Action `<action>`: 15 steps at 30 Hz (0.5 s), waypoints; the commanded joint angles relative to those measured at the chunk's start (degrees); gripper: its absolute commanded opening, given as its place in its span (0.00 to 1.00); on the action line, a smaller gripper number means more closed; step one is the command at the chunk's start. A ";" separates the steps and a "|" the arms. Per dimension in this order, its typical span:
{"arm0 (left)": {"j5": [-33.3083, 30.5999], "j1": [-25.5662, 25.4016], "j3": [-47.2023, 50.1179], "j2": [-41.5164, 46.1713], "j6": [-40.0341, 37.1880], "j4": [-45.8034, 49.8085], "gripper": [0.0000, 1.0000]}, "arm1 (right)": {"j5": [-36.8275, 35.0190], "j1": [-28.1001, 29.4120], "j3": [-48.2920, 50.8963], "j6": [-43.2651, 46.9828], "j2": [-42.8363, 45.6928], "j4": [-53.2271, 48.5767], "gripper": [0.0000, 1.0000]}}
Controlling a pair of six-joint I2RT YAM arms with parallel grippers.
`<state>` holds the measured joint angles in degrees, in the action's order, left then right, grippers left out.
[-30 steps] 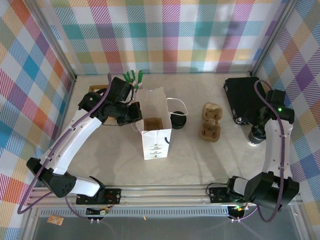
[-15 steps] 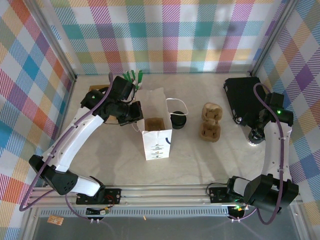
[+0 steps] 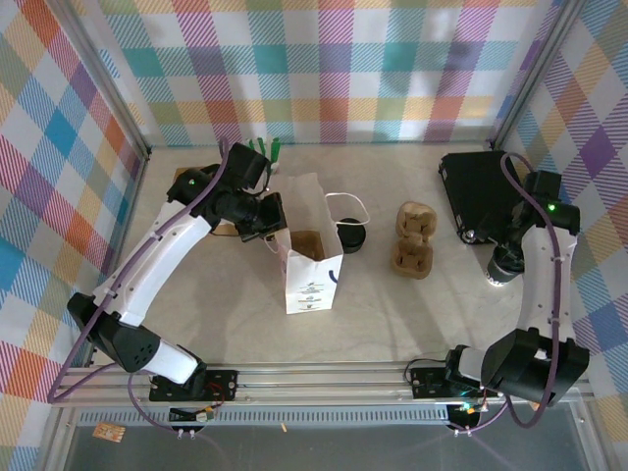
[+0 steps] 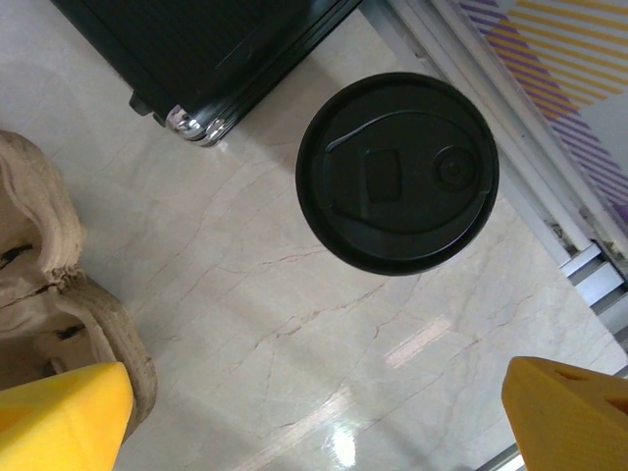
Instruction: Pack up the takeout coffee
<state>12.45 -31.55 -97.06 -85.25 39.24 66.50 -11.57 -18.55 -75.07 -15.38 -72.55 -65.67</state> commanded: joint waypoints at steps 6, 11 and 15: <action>4.26 1.59 -2.17 -2.03 -2.48 -0.31 0.00 | 0.17 -5.57 -2.57 4.46 -7.31 -1.85 0.96; 7.71 1.60 -2.88 -2.92 -4.56 -0.28 0.00 | 1.64 -8.56 -2.76 5.20 -10.29 0.35 0.95; 8.92 1.58 -4.85 -3.91 -5.14 1.08 0.00 | 2.63 -8.98 -2.45 4.86 -11.20 1.12 0.95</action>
<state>18.39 -30.55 -99.72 -88.31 35.75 65.84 -10.61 -27.11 -75.90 -11.22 -83.29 -65.04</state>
